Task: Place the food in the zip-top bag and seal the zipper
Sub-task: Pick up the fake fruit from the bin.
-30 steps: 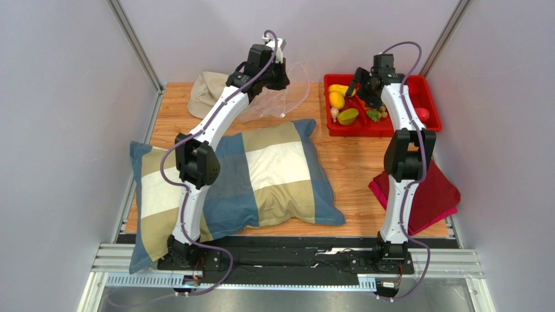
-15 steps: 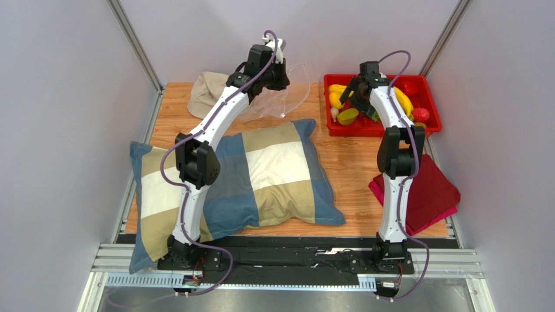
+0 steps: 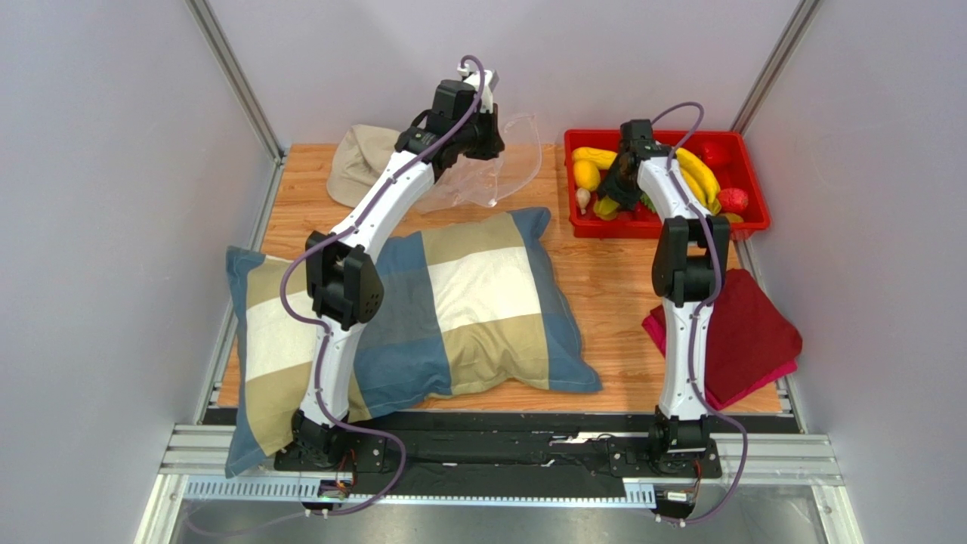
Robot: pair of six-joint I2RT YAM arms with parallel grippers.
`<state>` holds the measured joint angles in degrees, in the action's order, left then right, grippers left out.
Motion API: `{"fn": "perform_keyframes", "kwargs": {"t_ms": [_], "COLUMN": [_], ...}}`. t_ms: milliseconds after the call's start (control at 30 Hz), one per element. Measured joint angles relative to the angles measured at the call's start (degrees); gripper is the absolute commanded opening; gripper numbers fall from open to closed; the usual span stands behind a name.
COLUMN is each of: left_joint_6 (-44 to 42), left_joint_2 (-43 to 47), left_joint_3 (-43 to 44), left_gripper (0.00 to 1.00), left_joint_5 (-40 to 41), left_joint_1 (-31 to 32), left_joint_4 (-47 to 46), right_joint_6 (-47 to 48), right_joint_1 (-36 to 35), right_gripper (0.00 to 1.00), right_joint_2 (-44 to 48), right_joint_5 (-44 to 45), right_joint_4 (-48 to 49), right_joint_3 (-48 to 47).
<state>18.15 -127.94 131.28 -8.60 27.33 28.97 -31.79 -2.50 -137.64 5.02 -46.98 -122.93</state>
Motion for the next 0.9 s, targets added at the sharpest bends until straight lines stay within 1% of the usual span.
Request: {"fn": "perform_keyframes", "kwargs": {"t_ms": [33,67,133,233,333,400,633,800,900], "left_joint_6": [0.00,0.00,0.00,0.04,0.46,1.01,3.21,5.35,6.62], "left_joint_2": [0.00,0.00,0.00,0.00,0.00,0.00,0.00,0.00,0.02], "left_joint_3": [0.00,0.00,0.00,0.00,0.00,0.00,0.00,0.00,0.07], "left_gripper": [0.00,0.00,0.00,0.00,0.00,0.00,0.00,0.00,0.00], "left_joint_5": [-0.02,-0.02,-0.09,-0.17,-0.42,-0.59,-1.68,-3.04,-3.85], "left_joint_1": [0.00,0.00,0.00,0.00,0.00,0.00,-0.37,-0.87,-1.11], "left_joint_4": [0.00,0.00,-0.02,0.00,-0.02,-0.02,0.00,0.00,0.02], "right_joint_6": [0.17,0.20,0.66,1.22,1.70,1.84,-0.17,-2.73,-3.02], "right_joint_1": [0.07,0.13,0.46,1.14,1.66,1.97,1.68,-1.57,-4.68], "right_gripper": [0.18,0.13,0.05,0.00,0.00,0.00,0.00,0.00,0.00], "right_joint_2": [0.04,0.04,0.15,0.90,3.37,6.58,19.82,27.10,28.15], "right_joint_5": [-0.26,-0.55,-1.40,-4.17,-7.19,-9.46,-20.11,-25.22,-26.93], "right_joint_4": [0.13,0.35,0.63,0.96,3.17,6.21,20.94,32.24,35.63], "right_joint_3": [-0.46,-1.01,-1.33,-1.27,-0.55,1.18,6.05,12.04,13.51]}}
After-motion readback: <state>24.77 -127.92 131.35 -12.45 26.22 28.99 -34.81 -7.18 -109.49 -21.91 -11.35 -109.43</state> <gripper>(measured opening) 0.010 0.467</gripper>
